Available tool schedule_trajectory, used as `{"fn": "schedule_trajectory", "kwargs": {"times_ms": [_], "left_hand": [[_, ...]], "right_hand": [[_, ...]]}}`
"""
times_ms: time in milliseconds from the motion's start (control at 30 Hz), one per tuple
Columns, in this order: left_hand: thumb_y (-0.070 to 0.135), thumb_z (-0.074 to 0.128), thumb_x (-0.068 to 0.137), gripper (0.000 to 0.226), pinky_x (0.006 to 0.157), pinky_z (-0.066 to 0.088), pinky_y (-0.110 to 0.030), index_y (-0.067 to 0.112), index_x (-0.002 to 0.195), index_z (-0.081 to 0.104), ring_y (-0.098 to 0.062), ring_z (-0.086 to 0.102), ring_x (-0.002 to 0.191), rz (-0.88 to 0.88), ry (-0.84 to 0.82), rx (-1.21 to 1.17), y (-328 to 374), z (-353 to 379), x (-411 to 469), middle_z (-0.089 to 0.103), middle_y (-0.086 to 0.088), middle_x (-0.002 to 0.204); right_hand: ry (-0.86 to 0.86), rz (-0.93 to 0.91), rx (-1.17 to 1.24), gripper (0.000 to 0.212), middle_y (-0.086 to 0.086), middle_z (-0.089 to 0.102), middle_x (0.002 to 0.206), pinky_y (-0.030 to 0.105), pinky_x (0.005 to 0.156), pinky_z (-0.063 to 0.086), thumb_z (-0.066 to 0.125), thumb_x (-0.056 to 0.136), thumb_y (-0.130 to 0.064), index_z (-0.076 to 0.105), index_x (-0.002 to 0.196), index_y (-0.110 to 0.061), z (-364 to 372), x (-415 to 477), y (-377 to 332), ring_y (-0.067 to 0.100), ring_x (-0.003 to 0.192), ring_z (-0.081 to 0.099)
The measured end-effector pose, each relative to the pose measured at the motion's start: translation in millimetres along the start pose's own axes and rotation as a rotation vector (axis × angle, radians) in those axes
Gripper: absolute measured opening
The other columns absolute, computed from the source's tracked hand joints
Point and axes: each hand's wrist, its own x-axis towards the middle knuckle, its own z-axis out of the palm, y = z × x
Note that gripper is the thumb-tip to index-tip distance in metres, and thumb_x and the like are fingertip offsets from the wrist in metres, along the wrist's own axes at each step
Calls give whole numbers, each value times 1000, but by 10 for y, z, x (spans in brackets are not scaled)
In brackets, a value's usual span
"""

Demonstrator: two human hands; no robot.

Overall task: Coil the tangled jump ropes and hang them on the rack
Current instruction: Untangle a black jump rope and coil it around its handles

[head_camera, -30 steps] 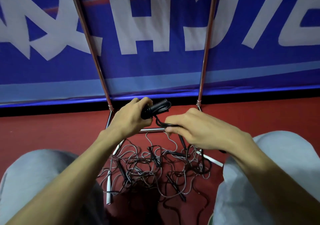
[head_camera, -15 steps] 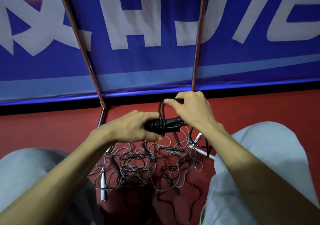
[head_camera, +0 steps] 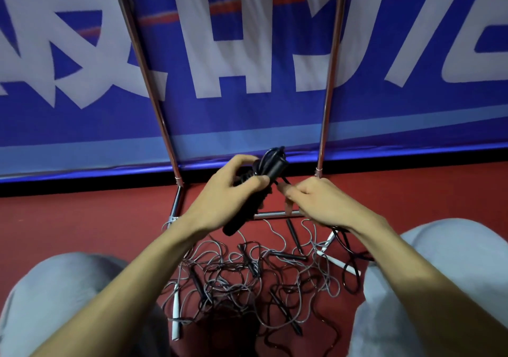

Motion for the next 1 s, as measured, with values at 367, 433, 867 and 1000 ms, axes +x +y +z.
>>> {"fn": "schedule_trajectory", "kwargs": {"times_ms": [367,433,867,1000], "left_hand": [[39,65,87,22,70,57,-38,21,100,61,-17,67,59,-66,251,367,-288,-150,183,69,1,69],[48,64,83,27,74,55,-39,30,101,54,-19,69,69,-58,245,607,-377,-191,203,69,6,73],[45,66,68,45,69,46,-32,37,111,53,-28,63,91,66,-64,1140,-409,0,128,62,4,99],[64,64,71,48,69,46,-33,37,108,50,-25,61,93,133,-228,1128,-365,154,59,59,8,95]], "right_hand": [[-314,5,-110,20,7,58,46,21,42,46,54,95,-28,56,82,-13,-150,-157,-11,18,41,59],[-336,-16,-164,19,8,59,50,22,43,47,57,94,-29,57,83,-14,-172,-178,-24,18,42,59],[229,-603,-377,18,-9,59,80,36,60,48,54,91,-29,69,99,-24,-169,-251,-62,20,79,60],[429,-522,-239,16,-7,64,79,36,60,51,60,84,-33,72,89,-25,-138,-152,8,17,74,61]]}}
